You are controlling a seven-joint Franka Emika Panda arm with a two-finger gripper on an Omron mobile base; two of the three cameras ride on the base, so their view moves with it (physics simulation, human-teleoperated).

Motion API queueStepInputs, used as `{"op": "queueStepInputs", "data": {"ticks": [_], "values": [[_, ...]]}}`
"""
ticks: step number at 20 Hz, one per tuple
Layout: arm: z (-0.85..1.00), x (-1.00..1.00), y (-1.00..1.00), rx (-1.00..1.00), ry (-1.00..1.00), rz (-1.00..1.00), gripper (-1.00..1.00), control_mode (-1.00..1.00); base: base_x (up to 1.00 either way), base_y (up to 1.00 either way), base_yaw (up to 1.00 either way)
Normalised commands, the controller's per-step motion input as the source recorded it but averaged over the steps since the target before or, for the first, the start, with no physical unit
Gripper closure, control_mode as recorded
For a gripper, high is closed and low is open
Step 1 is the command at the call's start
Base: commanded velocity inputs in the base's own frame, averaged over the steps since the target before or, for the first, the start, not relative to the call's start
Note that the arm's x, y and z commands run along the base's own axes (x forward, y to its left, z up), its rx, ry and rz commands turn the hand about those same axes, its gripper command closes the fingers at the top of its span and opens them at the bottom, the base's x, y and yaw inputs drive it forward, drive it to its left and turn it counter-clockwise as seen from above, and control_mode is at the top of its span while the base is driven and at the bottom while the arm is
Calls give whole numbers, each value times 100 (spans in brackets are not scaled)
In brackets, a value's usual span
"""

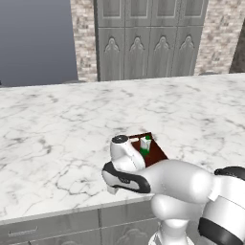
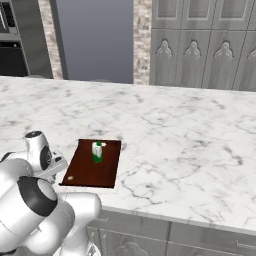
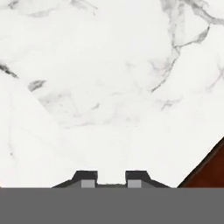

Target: Take out the milk from the fridge and place it on the tray on the counter. Then take the sugar cube near the tray and place it in the tray.

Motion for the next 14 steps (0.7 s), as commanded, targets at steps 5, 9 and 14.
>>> {"op": "queueStepInputs", "data": {"ticks": [5, 9, 14], "values": [[48, 1, 0, -1, 0, -4, 100, -100, 0, 0, 0], [37, 11, -10, -7, 0, -1, 100, -100, 0, 0, 0], [0, 33, -50, -1, 0, 10, 100, -100, 0, 0, 0]]}}
